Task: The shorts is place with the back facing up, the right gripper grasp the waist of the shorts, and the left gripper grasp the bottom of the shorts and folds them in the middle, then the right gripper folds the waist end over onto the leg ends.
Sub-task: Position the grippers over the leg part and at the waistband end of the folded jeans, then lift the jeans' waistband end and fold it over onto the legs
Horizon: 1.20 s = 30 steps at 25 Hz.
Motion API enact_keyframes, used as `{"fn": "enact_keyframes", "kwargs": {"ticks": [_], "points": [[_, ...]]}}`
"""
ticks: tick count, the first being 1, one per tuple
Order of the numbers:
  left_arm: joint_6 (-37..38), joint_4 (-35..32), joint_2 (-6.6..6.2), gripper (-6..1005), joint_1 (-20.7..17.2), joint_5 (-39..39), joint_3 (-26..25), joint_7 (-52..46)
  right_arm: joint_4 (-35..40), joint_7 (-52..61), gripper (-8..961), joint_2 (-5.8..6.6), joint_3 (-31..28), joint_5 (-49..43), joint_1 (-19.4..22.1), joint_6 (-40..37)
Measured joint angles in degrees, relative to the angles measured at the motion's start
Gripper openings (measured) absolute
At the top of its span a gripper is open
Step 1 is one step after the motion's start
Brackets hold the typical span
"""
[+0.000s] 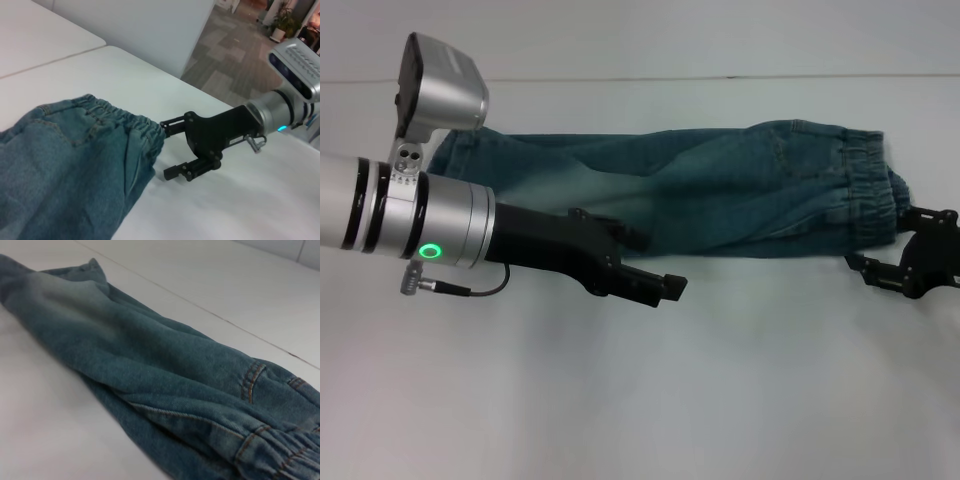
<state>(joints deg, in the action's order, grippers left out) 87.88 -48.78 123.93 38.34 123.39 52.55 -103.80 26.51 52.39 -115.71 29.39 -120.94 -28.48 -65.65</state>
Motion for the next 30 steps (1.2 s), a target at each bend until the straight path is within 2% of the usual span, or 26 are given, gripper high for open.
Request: {"fn": "enact_keyframes", "kwargs": {"ticks": [2, 13, 18, 20, 23, 26, 30], "points": [[-0.4, 0.0, 0.00, 917, 0.0, 0.0, 0.0, 0.2, -0.2, -0.3, 859, -0.02, 0.0, 0.0, 0.0, 0.1], [-1.3, 0.0, -0.01, 913, -0.4, 0.1, 0.0, 0.6, -0.5, -1.6, 423, -0.10, -0.3, 0.3, 0.6, -0.1], [-2.4, 0.0, -0.05, 912, -0.6, 0.2, 0.0, 1.6, -0.1, -1.7, 180, -0.25, -1.2, 0.3, 1.7, -1.5], [-3.5, 0.1, -0.01, 911, -0.7, 0.2, 0.0, 2.3, 1.1, -1.7, 36, -0.70, -2.7, 0.4, 2.6, -3.6], [-5.2, 0.6, 0.20, 910, -0.8, -0.1, 0.0, 4.1, 4.4, -1.3, 37, -2.00, -4.7, 0.4, 4.3, -6.9], [-6.4, 2.0, 0.43, 909, -0.8, -1.2, 0.1, 6.6, 10.6, 1.6, 39, -4.10, -5.7, 0.4, 6.7, -11.6], [-7.6, 4.1, 0.46, 887, -0.9, -3.9, 0.3, 10.1, 13.0, 4.4, 40, -4.02, -6.0, 1.1, 8.4, -16.1]]}}
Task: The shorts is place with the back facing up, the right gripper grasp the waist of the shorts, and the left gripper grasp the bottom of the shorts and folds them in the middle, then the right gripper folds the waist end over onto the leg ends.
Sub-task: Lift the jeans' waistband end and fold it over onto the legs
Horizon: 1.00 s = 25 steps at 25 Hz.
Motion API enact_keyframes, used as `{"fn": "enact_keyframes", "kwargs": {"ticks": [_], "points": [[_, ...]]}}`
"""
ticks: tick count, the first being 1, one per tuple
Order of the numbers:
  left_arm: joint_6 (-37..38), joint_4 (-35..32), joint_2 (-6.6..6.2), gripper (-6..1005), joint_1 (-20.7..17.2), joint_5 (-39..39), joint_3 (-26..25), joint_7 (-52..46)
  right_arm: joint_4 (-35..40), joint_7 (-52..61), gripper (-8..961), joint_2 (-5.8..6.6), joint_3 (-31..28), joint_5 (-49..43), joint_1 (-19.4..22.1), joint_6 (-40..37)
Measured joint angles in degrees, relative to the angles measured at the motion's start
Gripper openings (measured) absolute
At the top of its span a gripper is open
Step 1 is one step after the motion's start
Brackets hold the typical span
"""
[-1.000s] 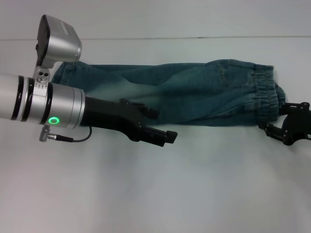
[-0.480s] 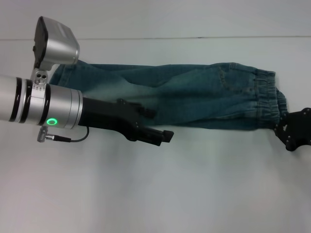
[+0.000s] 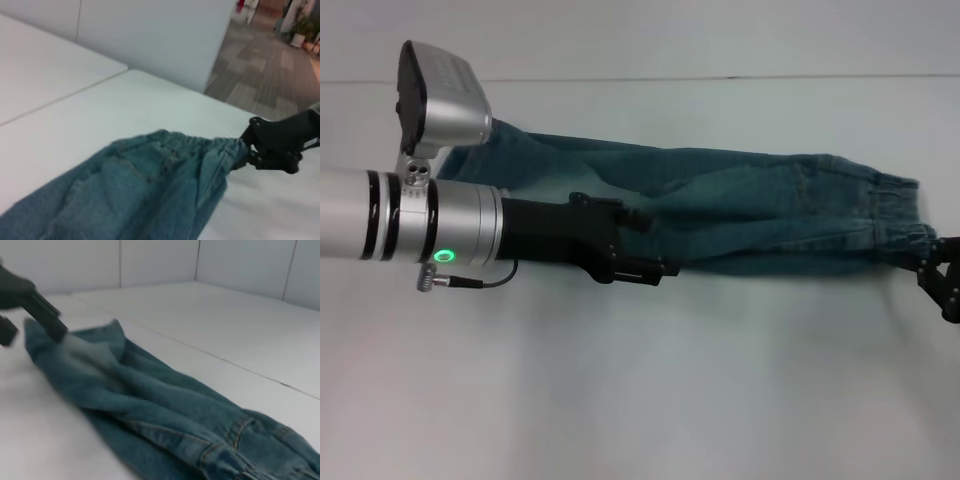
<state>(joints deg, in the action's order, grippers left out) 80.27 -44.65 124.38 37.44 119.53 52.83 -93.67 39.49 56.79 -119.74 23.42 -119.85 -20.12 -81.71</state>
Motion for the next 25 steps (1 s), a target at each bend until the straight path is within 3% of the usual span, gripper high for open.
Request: {"fn": "enact_keyframes", "kwargs": {"ticks": [5, 16, 25], "points": [[-3.0, 1.1, -0.01, 782, -0.5, -1.0, 3.3, 0.6, 3.7, 4.5, 42, -0.24, 0.6, -0.5, 1.8, -5.3], [-15.2, 6.7, 0.25, 780, -1.0, -11.8, 15.7, 5.6, 11.5, 12.3, 47, -0.41, 0.4, -0.2, 4.4, -14.6], [-19.8, 7.7, 0.15, 650, -0.5, -15.3, 16.4, 4.6, 13.2, 13.5, 51, -0.36, 1.0, -0.8, 4.4, -16.1]]}}
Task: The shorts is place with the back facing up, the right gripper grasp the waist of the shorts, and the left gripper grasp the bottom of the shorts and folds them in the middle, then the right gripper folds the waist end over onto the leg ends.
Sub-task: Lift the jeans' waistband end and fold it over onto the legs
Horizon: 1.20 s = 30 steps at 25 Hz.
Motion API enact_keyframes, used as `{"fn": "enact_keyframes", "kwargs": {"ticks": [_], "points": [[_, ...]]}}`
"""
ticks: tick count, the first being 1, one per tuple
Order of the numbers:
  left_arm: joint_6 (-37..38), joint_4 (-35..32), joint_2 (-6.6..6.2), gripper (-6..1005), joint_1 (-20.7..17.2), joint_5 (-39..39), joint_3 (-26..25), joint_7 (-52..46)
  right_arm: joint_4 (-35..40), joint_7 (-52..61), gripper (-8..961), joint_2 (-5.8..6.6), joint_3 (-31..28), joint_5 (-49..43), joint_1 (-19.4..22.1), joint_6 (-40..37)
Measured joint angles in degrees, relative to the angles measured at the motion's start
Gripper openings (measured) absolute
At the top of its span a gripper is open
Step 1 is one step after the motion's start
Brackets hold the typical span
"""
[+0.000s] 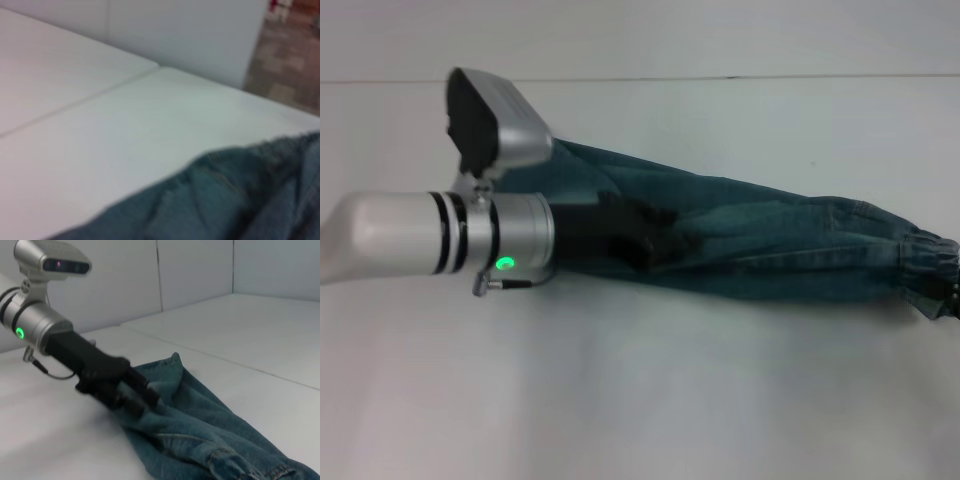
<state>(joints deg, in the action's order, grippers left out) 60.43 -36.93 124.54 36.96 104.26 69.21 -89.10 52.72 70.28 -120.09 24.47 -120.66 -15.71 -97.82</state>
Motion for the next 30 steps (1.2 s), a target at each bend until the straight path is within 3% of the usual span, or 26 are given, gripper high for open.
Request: {"fn": "enact_keyframes", "kwargs": {"ticks": [5, 9, 20, 25, 26, 30], "points": [[-1.1, -0.1, -0.32, 454, -0.3, -1.8, -2.4, 0.2, 0.8, 0.3, 53, 0.03, 0.1, -0.7, 0.0, 0.0], [-5.0, 1.9, -0.16, 242, 0.8, -1.9, 1.1, 0.5, 1.6, 0.7, 55, 0.07, 0.1, -0.8, 0.1, 0.0], [-6.7, 4.2, 0.09, 16, 1.8, -6.7, 8.5, 2.2, 6.7, 6.2, 60, 0.29, -0.6, 0.1, -1.7, -2.4], [-10.2, 6.3, 0.09, 2, 1.9, -14.8, 14.5, 5.3, 9.1, 9.4, 62, 0.63, -0.5, 1.2, -4.3, -3.8], [-12.0, 7.1, 0.09, 2, 2.0, -19.2, 17.5, 6.9, 9.6, 10.0, 62, 0.74, -0.5, 1.3, -5.0, -4.2], [-13.9, 7.4, 0.09, 2, 2.0, -24.6, 22.3, 8.3, 9.6, 12.2, 64, 2.16, -0.7, 2.2, -9.2, -4.8]]}}
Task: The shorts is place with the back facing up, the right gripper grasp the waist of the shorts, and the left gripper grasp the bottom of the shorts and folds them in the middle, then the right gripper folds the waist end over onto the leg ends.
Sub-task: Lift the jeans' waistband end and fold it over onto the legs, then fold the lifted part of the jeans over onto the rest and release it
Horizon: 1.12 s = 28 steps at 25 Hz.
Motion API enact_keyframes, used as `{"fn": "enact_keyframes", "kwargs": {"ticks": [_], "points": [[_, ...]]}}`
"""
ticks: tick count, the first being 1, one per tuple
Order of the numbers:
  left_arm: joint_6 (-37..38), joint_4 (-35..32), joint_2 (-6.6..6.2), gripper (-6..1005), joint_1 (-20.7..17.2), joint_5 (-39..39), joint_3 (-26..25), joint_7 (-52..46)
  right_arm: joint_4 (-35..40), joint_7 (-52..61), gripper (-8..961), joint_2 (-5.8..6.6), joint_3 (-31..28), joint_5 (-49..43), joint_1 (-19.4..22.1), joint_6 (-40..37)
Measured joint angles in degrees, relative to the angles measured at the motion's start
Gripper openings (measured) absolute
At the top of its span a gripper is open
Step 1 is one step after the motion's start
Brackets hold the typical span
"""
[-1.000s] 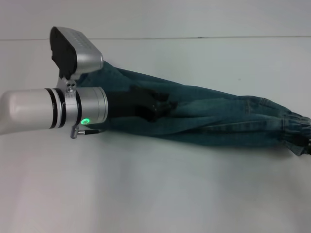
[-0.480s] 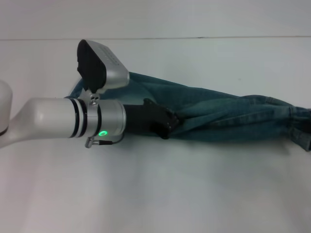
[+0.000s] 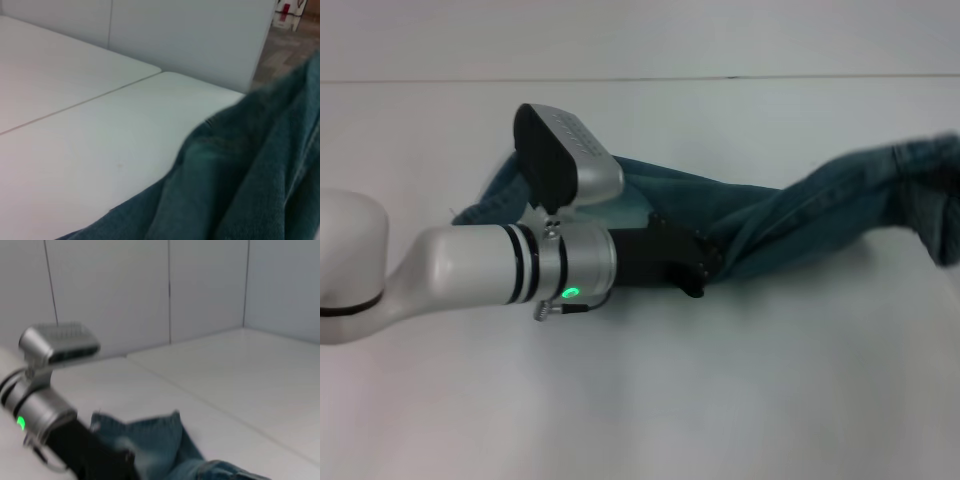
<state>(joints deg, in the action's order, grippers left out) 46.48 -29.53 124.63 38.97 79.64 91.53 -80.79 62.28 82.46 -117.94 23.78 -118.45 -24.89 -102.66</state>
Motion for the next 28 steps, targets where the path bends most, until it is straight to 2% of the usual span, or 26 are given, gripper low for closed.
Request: {"fn": "enact_keyframes", "kwargs": {"ticks": [6, 10, 13, 18, 21, 24, 28], "points": [[-2.2, 0.1, 0.00, 2, -0.3, -8.9, 6.8, 2.9, -5.9, 0.9, 67, 3.71, 0.6, 2.8, -7.4, 1.2], [-3.0, 0.1, 0.00, 1, -1.0, -13.9, 10.4, 4.4, -11.8, -0.8, 68, 5.94, 3.1, 2.5, -12.6, 5.0], [-3.6, 0.2, 0.00, 1, -1.5, -17.7, 13.5, 5.3, -14.7, -2.4, 70, 6.67, 7.3, 2.4, -15.3, 9.2], [-4.7, 0.0, 0.01, 1, -2.5, -21.6, 16.8, 5.6, -15.3, -2.4, 72, 6.76, 14.6, 1.4, -17.8, 15.0], [-4.7, -0.2, 0.01, 1, -4.0, -22.4, 15.3, 6.0, -15.4, -2.3, 73, 6.71, 17.1, 1.0, -18.5, 16.7], [-3.3, -0.3, 0.00, 1, -6.0, -22.1, 10.7, 7.4, -15.5, -1.9, 74, 6.70, 18.8, 0.6, -19.0, 18.0], [0.9, -0.4, 0.01, 1, -9.7, -21.9, 1.4, 11.2, -15.8, -1.4, 76, 6.57, 19.5, -1.4, -20.0, 18.3]]}}
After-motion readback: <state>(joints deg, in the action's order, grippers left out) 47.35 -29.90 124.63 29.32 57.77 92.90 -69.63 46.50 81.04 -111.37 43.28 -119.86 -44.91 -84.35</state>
